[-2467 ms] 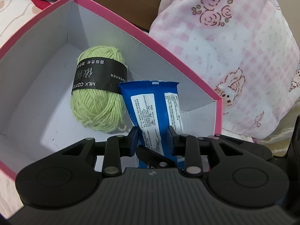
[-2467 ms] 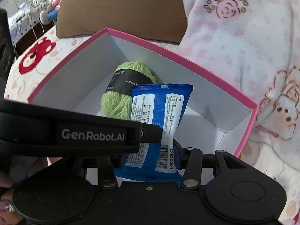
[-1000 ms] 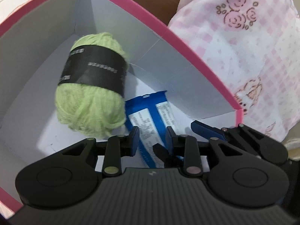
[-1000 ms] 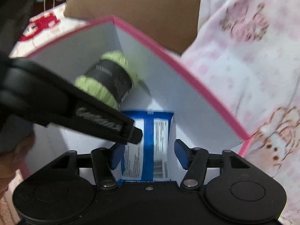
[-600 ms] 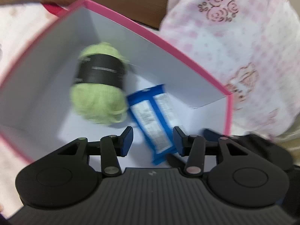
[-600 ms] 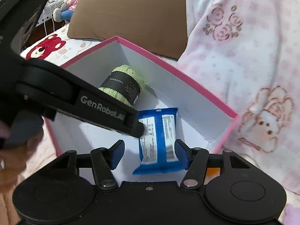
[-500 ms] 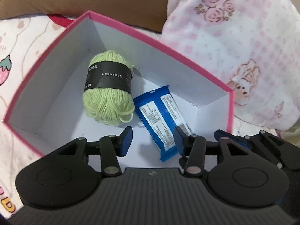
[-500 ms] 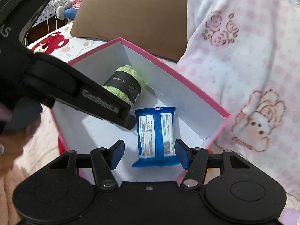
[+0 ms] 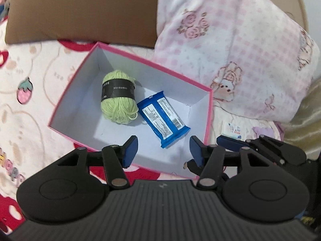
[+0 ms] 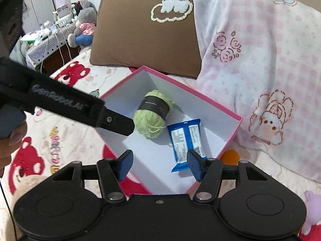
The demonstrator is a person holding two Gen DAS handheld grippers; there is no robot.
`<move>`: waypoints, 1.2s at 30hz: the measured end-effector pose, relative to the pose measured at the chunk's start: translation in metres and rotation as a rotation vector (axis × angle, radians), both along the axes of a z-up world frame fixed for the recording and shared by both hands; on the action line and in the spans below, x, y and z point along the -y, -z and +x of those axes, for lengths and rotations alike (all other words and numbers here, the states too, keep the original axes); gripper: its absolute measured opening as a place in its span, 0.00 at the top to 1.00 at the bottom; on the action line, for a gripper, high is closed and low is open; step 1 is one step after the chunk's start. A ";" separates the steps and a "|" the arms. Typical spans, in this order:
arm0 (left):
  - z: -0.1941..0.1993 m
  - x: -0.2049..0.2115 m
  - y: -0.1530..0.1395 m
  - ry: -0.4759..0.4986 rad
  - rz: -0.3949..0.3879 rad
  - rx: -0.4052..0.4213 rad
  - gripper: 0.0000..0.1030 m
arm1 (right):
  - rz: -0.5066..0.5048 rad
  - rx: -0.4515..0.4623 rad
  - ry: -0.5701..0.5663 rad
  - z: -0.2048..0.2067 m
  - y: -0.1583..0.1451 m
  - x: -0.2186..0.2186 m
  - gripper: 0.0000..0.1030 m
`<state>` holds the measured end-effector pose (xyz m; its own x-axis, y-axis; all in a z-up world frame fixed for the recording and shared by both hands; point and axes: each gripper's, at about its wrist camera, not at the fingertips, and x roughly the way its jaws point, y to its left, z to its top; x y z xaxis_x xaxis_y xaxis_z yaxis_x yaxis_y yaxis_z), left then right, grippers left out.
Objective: Organize objects
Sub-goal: 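Withdraw the right tool up and out of the pink box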
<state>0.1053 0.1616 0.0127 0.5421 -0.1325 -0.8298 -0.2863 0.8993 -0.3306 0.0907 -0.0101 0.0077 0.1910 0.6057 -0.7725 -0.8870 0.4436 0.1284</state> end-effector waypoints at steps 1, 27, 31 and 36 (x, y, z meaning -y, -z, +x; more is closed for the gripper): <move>-0.004 0.003 -0.006 0.009 0.013 0.004 0.43 | 0.009 0.006 -0.011 -0.004 -0.005 0.003 0.38; -0.086 0.074 -0.048 0.122 0.035 -0.022 0.21 | 0.078 0.098 -0.113 -0.062 -0.055 0.115 0.19; -0.100 0.095 -0.051 0.159 0.074 -0.021 0.19 | 0.078 0.101 -0.109 -0.070 -0.055 0.144 0.19; -0.111 0.121 -0.051 0.198 0.071 -0.032 0.15 | 0.049 0.132 -0.111 -0.079 -0.052 0.183 0.19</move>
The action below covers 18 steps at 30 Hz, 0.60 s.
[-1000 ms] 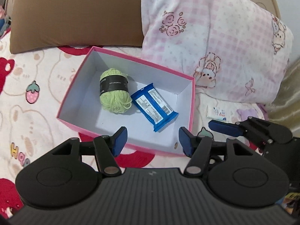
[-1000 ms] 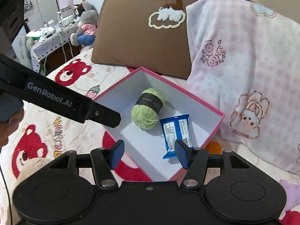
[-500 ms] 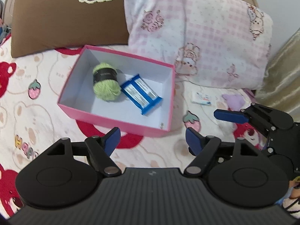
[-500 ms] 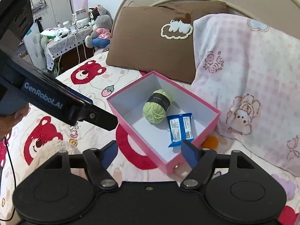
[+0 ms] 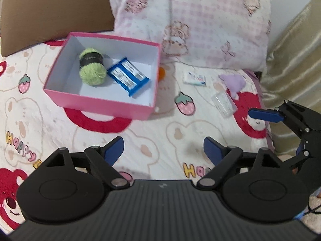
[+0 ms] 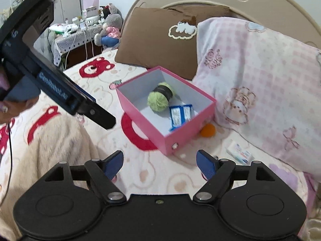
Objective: Organize objects
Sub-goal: 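Withdraw the right tool up and out of the pink box, then move the right tool toward the clear plastic floss-pick box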
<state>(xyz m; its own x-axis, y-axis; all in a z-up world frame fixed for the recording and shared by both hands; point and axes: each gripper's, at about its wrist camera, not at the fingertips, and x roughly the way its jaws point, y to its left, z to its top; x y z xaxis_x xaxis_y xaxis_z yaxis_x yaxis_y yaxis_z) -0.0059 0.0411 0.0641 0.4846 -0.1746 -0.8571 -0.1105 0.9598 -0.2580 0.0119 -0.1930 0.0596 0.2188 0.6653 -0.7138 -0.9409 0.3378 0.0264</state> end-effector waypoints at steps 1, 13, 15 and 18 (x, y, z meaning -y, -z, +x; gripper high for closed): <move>-0.002 0.006 0.001 0.012 -0.002 -0.004 0.14 | -0.005 0.008 0.002 -0.001 0.001 0.009 0.19; 0.008 0.059 0.053 0.090 -0.047 -0.053 0.11 | -0.044 0.013 0.081 0.034 0.031 0.085 0.19; 0.014 0.067 0.061 0.113 -0.056 -0.045 0.11 | -0.061 0.004 0.098 0.043 0.039 0.091 0.19; 0.024 0.082 0.072 0.146 -0.067 -0.029 0.11 | -0.084 -0.033 0.132 0.058 0.051 0.098 0.19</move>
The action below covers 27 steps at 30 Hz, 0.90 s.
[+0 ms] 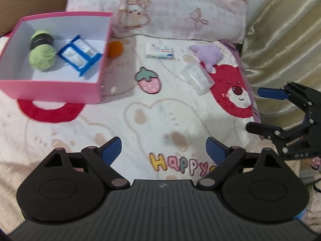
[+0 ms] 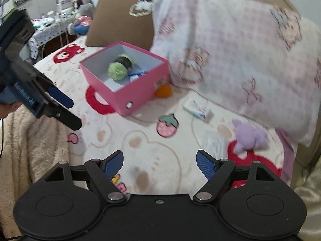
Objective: Organize objects
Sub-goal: 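Move the right tool toward the clear plastic floss-pick box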
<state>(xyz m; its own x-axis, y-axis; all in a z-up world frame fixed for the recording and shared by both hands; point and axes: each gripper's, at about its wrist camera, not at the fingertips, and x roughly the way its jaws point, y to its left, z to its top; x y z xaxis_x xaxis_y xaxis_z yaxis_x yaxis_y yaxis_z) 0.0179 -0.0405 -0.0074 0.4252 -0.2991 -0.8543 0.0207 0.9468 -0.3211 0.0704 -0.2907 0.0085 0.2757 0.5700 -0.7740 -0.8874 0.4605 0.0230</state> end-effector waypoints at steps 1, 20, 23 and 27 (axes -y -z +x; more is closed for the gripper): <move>0.003 0.004 0.003 0.007 -0.005 0.005 0.11 | -0.003 -0.009 0.009 0.004 0.003 0.000 0.19; 0.090 0.030 0.060 0.010 -0.130 0.159 0.13 | -0.055 -0.165 0.363 0.086 0.088 -0.024 0.19; 0.106 0.036 0.073 0.028 -0.144 0.160 0.14 | -0.067 -0.166 0.418 0.090 0.098 -0.024 0.19; 0.125 0.046 0.088 0.055 -0.131 0.178 0.14 | -0.069 -0.144 0.458 0.091 0.108 -0.025 0.19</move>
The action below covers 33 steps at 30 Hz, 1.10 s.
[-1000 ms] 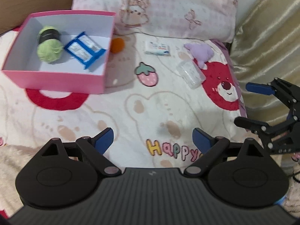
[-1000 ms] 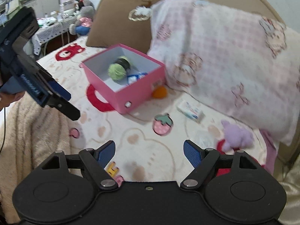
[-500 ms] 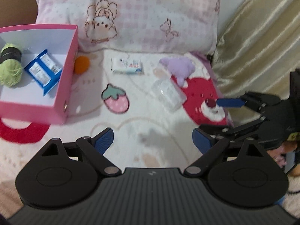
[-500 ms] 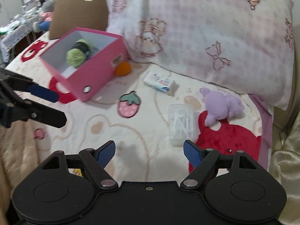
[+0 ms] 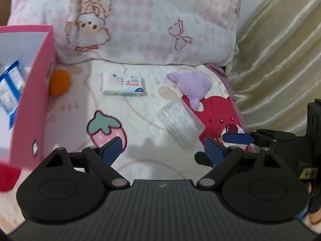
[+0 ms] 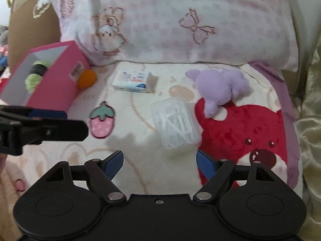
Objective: Organize objects
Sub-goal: 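Move the right tool toward the clear plastic floss-pick box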
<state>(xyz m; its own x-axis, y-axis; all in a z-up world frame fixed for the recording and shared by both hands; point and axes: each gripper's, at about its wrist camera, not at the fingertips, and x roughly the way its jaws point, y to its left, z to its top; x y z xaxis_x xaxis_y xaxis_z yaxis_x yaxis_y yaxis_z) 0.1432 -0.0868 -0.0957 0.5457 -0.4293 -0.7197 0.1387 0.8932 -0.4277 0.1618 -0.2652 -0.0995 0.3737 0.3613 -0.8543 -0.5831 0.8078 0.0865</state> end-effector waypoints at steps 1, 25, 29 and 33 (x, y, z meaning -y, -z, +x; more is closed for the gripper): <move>0.005 0.004 0.004 0.011 0.007 0.002 0.15 | -0.012 0.002 0.012 0.000 0.006 -0.001 0.19; 0.076 0.050 0.075 0.086 -0.008 0.132 0.40 | 0.000 -0.021 0.117 0.030 0.047 -0.003 0.60; 0.081 0.050 0.076 0.120 -0.034 0.143 0.47 | -0.017 -0.037 0.106 0.032 0.053 -0.007 0.63; 0.082 0.044 0.077 0.151 -0.066 0.128 0.52 | -0.043 -0.047 0.080 0.032 0.060 -0.011 0.63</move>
<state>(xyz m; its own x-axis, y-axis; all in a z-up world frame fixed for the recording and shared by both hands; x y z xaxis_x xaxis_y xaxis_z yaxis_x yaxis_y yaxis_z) 0.2255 -0.1310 -0.1725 0.5563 -0.5571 -0.6165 0.3260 0.8288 -0.4548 0.1935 -0.2543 -0.1593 0.3593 0.2941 -0.8857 -0.5123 0.8554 0.0762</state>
